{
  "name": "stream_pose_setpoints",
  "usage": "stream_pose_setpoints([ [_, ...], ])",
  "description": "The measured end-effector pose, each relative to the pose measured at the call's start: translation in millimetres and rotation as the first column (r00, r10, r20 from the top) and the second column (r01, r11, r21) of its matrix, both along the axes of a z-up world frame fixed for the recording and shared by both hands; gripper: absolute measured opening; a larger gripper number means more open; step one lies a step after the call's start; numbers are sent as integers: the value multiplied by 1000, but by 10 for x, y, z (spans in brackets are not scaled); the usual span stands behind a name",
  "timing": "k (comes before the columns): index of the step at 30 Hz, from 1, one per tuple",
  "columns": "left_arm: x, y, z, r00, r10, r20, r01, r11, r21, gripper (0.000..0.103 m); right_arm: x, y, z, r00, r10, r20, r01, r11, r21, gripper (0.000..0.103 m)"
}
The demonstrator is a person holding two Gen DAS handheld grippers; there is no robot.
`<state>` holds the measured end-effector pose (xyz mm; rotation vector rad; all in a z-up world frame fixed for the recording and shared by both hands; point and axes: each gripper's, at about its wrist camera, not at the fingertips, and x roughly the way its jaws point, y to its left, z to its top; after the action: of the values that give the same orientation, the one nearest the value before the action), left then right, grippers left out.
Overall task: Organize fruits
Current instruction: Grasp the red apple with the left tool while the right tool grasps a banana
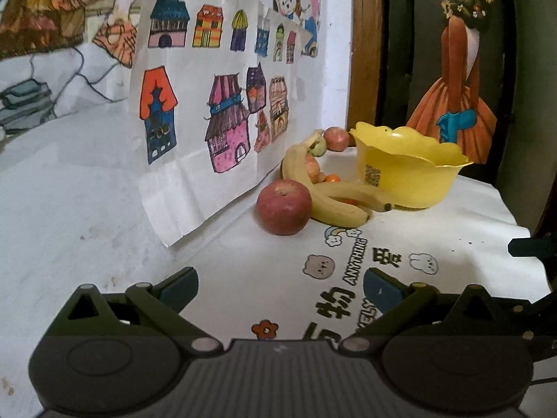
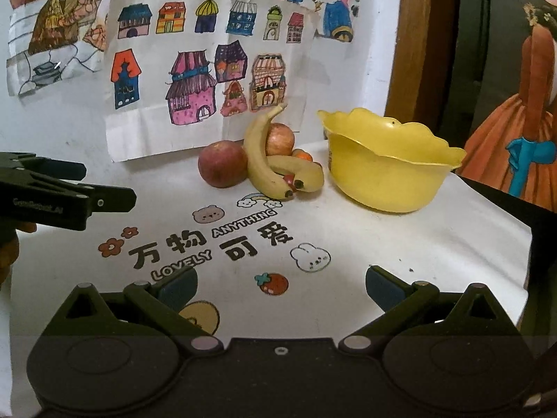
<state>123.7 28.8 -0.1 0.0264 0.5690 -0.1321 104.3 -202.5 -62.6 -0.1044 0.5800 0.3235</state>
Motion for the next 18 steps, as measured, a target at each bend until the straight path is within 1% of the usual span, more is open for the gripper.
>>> stream_pose_setpoints([
  [5, 209, 22, -13, 1000, 8, -5, -8, 1000, 2, 103, 220, 46, 6, 1000, 11, 10, -11, 1000, -1, 102],
  [8, 332, 31, 11, 1000, 10, 7, -10, 1000, 0, 103, 342, 78, 27, 999, 25, 31, -24, 1000, -7, 102],
  [11, 475, 21, 36, 1000, 7, 28, -7, 1000, -1, 103, 443, 122, 58, 995, 57, 87, -54, 998, -43, 102],
  [15, 676, -32, 34, 998, -12, 57, 11, 1000, 14, 103, 563, 166, 79, 974, 126, 188, -107, 988, -108, 102],
  [18, 826, -77, -8, 997, -27, 74, 25, 999, 24, 103, 717, 184, 65, 960, 186, 211, -158, 977, -143, 102],
])
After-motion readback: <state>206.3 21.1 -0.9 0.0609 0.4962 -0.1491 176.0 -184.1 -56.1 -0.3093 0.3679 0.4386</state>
